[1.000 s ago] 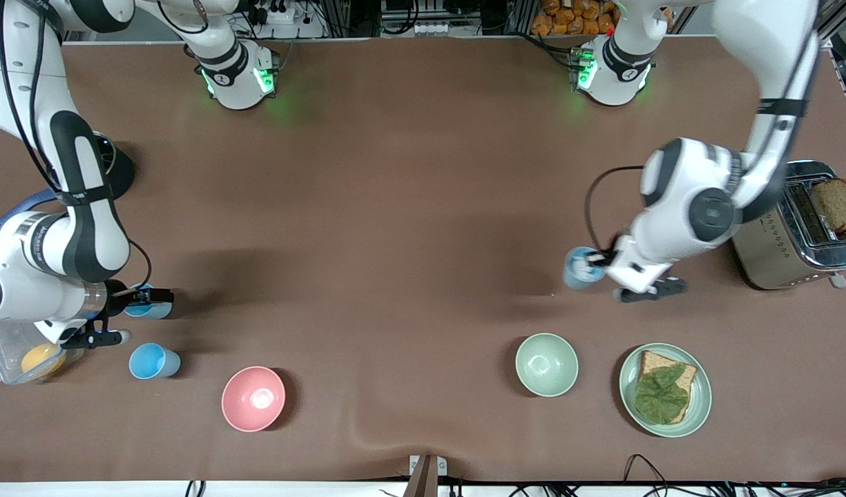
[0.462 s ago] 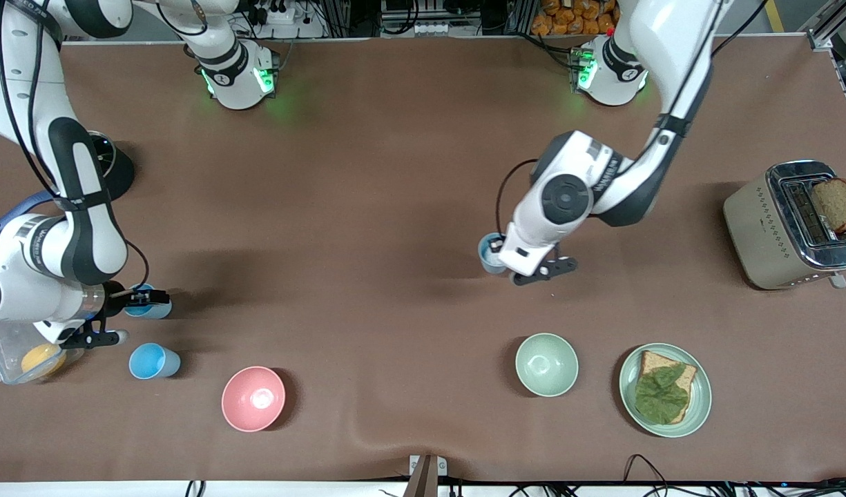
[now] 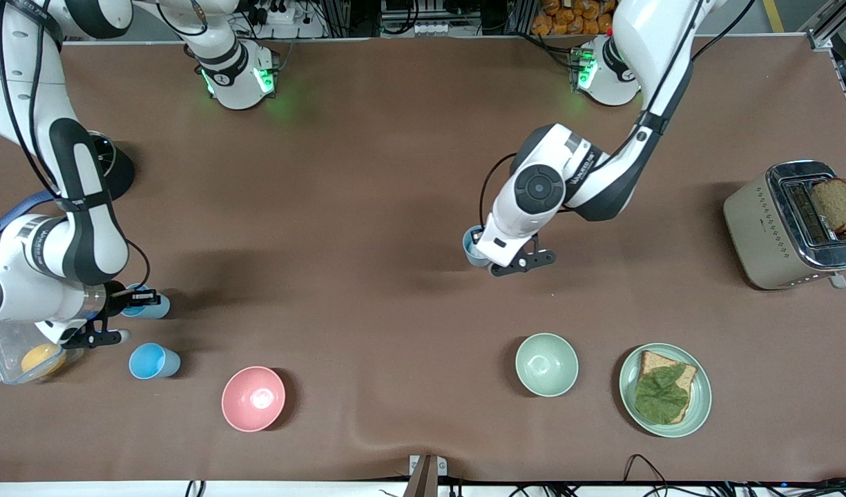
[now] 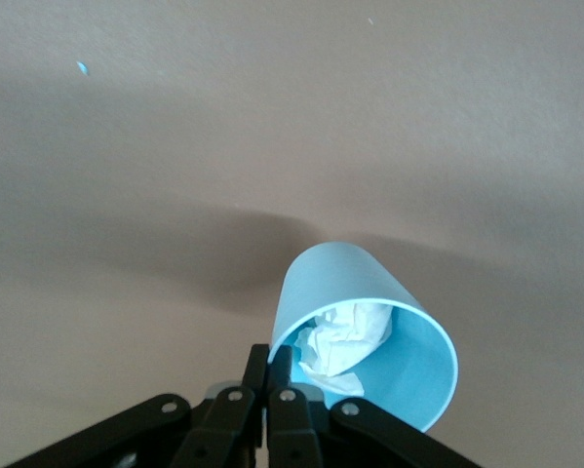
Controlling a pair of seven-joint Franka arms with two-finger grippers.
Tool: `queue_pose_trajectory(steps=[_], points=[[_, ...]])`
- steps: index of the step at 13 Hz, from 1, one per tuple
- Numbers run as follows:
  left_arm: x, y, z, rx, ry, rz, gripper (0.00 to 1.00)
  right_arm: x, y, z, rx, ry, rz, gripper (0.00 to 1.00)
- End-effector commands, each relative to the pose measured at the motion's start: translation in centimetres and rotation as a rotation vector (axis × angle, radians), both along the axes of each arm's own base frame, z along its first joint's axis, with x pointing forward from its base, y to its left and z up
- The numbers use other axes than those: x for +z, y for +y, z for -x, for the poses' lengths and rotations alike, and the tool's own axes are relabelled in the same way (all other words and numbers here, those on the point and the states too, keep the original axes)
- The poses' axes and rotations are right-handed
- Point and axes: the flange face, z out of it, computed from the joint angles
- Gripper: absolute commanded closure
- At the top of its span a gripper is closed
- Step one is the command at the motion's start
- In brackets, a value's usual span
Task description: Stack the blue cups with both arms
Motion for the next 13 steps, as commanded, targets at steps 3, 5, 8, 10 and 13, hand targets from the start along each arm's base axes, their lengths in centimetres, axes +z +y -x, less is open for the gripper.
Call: queue_pose_trajectory(steps=[3, 5, 8, 10, 13], points=[[-0.6, -0.4, 0.4, 0.029, 0.033, -0.002, 1.00, 4.3, 4.1, -0.2, 0.053, -0.005, -0.022, 1.00], [-0.6, -0.3, 0.2, 0.030, 0.032, -0.001, 1.00, 6.4, 6.1, -0.5, 0.088, -0.035, -0.015, 1.00], [-1.6, -0.3, 0.4, 0.021, 0.041, -0.003, 1.00, 9.8, 11.3, -0.5, 0.125, -0.033, 0.043, 1.00], [-2.0, -0.1, 0.5, 0.012, 0.048, -0.007, 1.00, 12.0, 15.6, -0.4, 0.135, -0.043, 0.143, 1.00], [-2.7, 0.3, 0.9, 0.011, 0.059, -0.014, 1.00, 15.0, 21.0, -0.4, 0.076, -0.026, 0.179, 1.00]])
